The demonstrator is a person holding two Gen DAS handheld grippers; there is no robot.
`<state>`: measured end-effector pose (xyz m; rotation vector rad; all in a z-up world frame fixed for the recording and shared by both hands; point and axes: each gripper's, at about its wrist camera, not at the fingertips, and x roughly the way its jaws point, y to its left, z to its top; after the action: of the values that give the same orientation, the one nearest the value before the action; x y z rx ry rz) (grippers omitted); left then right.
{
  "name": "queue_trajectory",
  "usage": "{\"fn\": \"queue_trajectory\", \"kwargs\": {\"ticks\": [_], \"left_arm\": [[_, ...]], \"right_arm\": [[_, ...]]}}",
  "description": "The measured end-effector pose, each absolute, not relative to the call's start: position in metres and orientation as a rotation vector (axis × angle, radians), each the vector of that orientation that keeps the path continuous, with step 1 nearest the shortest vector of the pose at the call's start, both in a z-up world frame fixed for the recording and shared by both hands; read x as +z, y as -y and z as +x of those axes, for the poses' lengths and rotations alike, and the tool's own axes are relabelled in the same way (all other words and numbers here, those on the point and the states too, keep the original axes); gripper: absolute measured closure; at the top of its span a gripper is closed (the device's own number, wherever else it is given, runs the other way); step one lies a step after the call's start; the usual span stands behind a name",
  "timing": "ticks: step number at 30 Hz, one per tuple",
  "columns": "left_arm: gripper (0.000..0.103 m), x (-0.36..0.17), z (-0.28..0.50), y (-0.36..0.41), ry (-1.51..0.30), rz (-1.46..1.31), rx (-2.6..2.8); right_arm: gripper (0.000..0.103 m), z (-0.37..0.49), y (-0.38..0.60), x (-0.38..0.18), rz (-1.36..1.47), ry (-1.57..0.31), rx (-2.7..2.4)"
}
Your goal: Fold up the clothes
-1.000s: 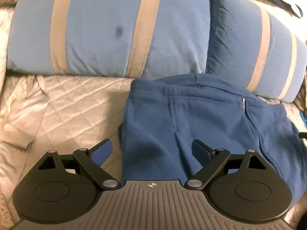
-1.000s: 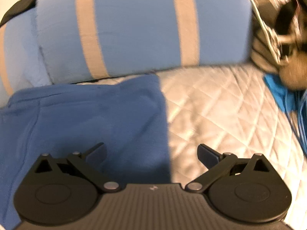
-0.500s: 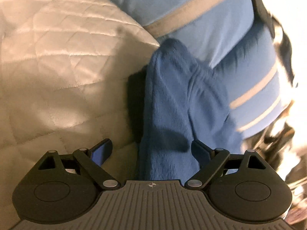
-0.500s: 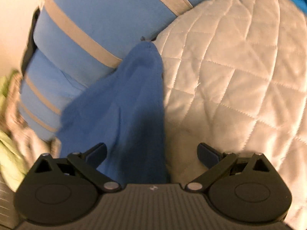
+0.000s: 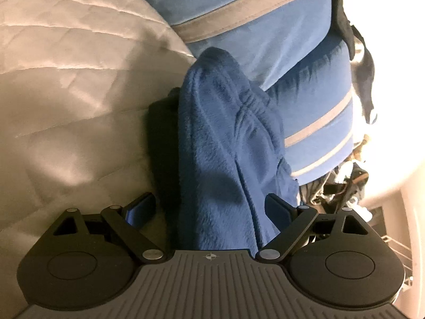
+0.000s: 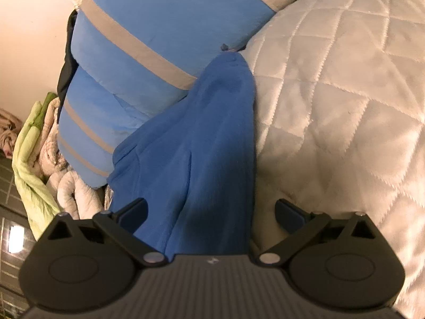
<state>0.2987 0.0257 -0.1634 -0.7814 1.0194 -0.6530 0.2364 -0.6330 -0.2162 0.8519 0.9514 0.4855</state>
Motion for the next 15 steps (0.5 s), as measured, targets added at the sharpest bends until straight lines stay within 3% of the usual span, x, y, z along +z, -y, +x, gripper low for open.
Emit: {"fn": "queue_trajectory", "kwargs": {"ticks": [11,13,15], "left_arm": [[0.015,-0.165,0.307,-0.018,-0.995,-0.746,-0.694],[0.022,-0.166,0.307,-0.019,-1.0,-0.74,-0.687],[0.039,-0.166,0.307,-0.02,-1.003,-0.716,-0.672]], "right_arm": [[0.001,0.255,0.629,-0.218,0.846,-0.96,0.557],[0.005,0.258,0.627,-0.218,0.825,-0.963,0.581],[0.008,0.259,0.626,-0.219,0.808,-0.963,0.597]]}}
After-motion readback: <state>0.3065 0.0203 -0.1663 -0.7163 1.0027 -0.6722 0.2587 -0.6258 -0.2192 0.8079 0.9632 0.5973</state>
